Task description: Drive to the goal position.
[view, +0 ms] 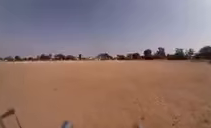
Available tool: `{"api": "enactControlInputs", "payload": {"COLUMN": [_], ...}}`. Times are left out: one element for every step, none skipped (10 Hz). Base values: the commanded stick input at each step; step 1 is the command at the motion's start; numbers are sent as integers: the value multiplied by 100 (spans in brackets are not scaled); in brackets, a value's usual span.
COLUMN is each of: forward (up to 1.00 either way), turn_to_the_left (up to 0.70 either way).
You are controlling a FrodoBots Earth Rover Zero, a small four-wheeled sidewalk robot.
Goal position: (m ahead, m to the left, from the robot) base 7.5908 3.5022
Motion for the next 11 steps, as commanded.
{"api": "enactControlInputs", "payload": {"forward": [70, 70, 70, 70, 70, 70, 70, 70, 70, 70, 70], "turn_to_the_left": [0, 0, 0, 0, 0, 0, 0, 0, 0, 0, 0]}}
